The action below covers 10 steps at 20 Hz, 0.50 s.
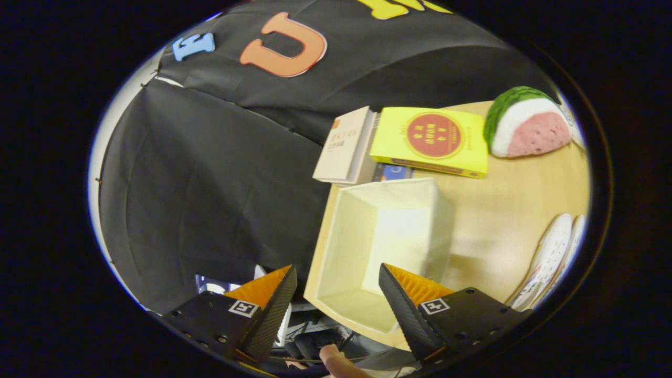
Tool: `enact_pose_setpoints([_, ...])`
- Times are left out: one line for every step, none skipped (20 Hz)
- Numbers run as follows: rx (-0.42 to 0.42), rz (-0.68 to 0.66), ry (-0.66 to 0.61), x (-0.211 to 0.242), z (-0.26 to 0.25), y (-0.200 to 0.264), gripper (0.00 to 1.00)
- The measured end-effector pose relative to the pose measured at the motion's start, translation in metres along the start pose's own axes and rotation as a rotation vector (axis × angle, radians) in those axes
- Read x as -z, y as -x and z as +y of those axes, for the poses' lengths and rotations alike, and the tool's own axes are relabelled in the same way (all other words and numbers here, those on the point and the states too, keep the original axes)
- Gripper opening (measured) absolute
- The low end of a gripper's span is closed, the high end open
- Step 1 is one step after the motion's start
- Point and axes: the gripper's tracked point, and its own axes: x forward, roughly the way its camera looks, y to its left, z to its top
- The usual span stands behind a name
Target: Open the storage box then place both shoes into the box .Put the left shoe in first, then the right shoe, with the right side of both shoes facing outward in a uniform manner.
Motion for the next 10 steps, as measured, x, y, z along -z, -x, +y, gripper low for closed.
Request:
enact_pose_setpoints([0.022, -0.012, -0.018, 0.001, -0.020, 0.008, 0.95])
enact_pose_setpoints([0.044, -0.022, -0.029, 0.004, -0.039, 0.015, 0.95])
enact_pose_setpoints([0.065, -0.026, -0.034, 0.007, -0.059, 0.023, 0.95])
enact_pose_setpoints([0.088, -0.026, -0.036, 0.012, -0.077, 0.030, 0.95])
enact_pose_setpoints([0.115, -0.022, -0.039, 0.017, -0.096, 0.039, 0.95])
enact_pose_setpoints([0.143, -0.016, -0.034, 0.022, -0.115, 0.045, 0.95])
enact_pose_setpoints([0.181, -0.008, -0.028, 0.028, -0.135, 0.051, 0.95])
enact_pose_setpoints([0.221, 0.000, -0.023, 0.034, -0.155, 0.058, 0.95])
enact_pose_setpoints([0.258, 0.009, -0.018, 0.040, -0.174, 0.063, 0.95])
enact_pose_setpoints([0.285, 0.017, -0.012, 0.046, -0.189, 0.067, 0.95])
